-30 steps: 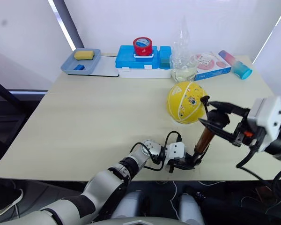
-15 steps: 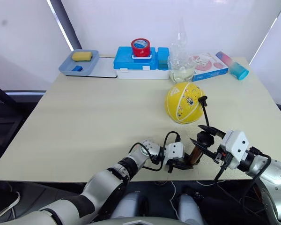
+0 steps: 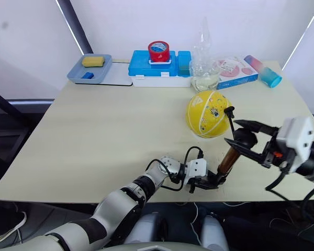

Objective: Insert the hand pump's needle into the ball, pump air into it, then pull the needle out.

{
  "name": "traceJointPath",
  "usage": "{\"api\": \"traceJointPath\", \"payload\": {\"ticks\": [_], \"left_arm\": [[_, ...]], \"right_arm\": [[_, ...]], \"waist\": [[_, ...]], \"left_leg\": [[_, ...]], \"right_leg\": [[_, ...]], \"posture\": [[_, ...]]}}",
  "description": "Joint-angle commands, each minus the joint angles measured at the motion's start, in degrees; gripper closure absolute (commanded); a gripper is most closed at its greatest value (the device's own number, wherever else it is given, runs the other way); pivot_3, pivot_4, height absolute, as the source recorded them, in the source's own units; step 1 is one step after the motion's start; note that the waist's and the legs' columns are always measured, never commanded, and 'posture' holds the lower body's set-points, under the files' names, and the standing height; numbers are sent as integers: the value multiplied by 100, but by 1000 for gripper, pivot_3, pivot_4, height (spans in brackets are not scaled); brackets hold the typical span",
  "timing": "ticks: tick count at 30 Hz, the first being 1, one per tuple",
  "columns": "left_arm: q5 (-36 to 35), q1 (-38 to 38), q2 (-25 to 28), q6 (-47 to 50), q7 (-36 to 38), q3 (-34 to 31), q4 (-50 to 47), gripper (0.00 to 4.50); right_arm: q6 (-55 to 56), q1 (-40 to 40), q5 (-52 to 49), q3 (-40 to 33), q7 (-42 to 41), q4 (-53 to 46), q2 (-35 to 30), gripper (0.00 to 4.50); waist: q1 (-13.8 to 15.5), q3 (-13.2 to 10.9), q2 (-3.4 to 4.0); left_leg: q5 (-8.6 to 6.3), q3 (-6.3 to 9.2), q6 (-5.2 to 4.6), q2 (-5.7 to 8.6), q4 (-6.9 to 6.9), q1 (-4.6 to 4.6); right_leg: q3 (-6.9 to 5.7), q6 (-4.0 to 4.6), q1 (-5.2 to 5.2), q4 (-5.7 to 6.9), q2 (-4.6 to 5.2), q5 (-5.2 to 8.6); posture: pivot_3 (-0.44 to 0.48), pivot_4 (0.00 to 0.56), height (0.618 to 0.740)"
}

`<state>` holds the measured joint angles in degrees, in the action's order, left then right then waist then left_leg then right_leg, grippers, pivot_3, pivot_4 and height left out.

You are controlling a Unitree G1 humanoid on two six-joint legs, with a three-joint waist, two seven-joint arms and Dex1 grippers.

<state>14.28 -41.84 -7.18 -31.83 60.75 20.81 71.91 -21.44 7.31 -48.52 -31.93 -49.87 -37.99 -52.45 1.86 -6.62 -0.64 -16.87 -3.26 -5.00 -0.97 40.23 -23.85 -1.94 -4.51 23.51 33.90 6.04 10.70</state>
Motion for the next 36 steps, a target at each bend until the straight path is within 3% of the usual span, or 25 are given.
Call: {"api": "traceJointPath", "payload": {"ticks": [1,5,9,17,26,31,36], "left_arm": [[238,157,64,73,62,177,184,3390],[237,153,72,70,81,177,180,3390],[237,131,72,79,85,170,182,3390],[237,122,67,97,76,162,187,3390],[240,125,84,104,46,161,181,3390],[236,143,86,96,59,165,176,3390],[241,135,98,90,62,167,176,3390]], "right_arm": [[-408,-257,-732,-968,135,-152,-387,2584],[-794,-469,-1141,-1347,204,-115,-699,2585],[-914,-283,-901,-1065,124,-270,-560,2585],[200,760,1104,584,-290,46,222,2585],[1552,974,2412,2033,-257,1329,1255,2586],[1668,854,2233,1865,-176,1110,1343,2586],[1245,754,1517,983,-183,471,872,2586]], "waist": [[13,-1,0],[30,-10,0],[36,-17,6],[28,-1,-30],[29,5,-36],[29,9,-39],[34,-3,-22]], "left_leg": [[0,1,0,0,0,0],[0,4,0,-1,0,0],[0,2,0,0,0,-4],[0,6,0,-2,0,6],[1,13,0,-4,1,11],[1,15,1,-4,1,13],[1,17,1,-3,1,8]], "right_leg": [[-2,0,0,0,0,0],[-5,0,0,1,1,0],[-4,0,1,-2,2,0],[-11,-1,-8,1,-3,0],[-17,-1,-14,2,-11,1],[-18,-1,-15,4,-11,0],[-20,0,-14,2,-8,0]], "posture": [[0,150,737],[0,150,737],[0,150,737],[0,150,737],[0,150,737],[0,150,737],[0,150,737]]}}
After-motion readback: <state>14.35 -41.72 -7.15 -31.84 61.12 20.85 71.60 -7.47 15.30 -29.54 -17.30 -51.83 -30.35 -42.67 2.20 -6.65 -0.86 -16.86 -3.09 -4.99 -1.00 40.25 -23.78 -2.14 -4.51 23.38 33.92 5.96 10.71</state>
